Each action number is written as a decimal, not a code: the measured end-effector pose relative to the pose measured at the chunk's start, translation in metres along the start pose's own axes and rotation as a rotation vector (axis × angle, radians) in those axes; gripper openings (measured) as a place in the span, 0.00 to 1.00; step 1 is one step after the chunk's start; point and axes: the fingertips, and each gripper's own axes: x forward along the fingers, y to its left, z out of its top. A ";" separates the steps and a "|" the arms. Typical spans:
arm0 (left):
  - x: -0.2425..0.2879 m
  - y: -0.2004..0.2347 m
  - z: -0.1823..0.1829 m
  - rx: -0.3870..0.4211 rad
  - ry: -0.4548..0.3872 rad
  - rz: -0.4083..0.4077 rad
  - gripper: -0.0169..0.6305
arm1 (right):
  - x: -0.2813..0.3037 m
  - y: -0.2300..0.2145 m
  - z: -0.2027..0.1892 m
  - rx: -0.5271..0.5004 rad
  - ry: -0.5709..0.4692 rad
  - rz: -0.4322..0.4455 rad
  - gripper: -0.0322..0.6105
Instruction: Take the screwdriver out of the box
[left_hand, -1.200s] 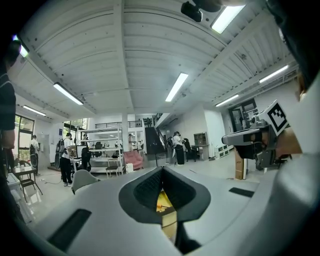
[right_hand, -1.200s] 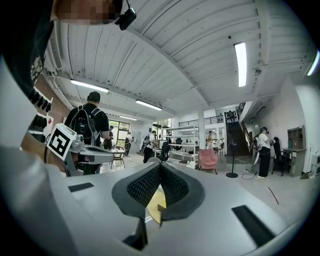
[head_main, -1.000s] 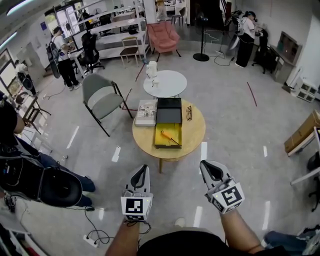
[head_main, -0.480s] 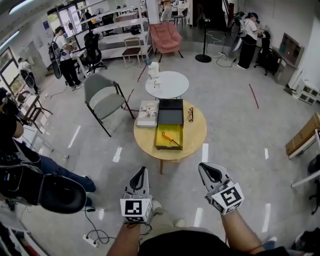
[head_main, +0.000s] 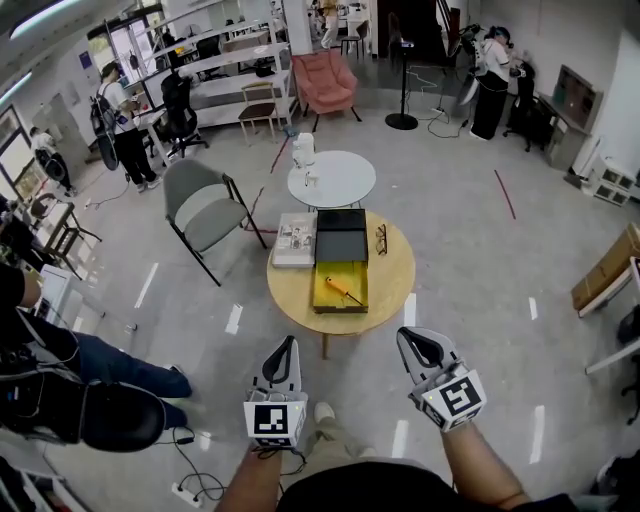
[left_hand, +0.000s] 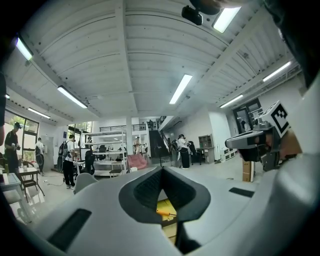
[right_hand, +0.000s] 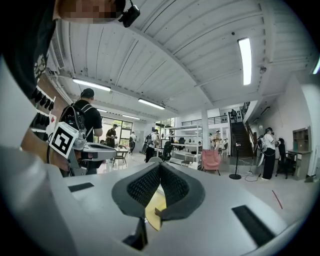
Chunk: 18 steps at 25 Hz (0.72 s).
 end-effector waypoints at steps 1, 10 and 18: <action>0.004 0.003 0.000 0.002 0.002 -0.004 0.05 | 0.005 -0.001 -0.001 0.004 0.010 0.002 0.08; 0.051 0.028 -0.013 0.048 0.041 -0.039 0.05 | 0.057 -0.018 -0.004 0.000 0.008 -0.007 0.08; 0.083 0.046 -0.010 0.054 0.056 -0.067 0.05 | 0.086 -0.030 -0.001 -0.001 0.036 0.011 0.08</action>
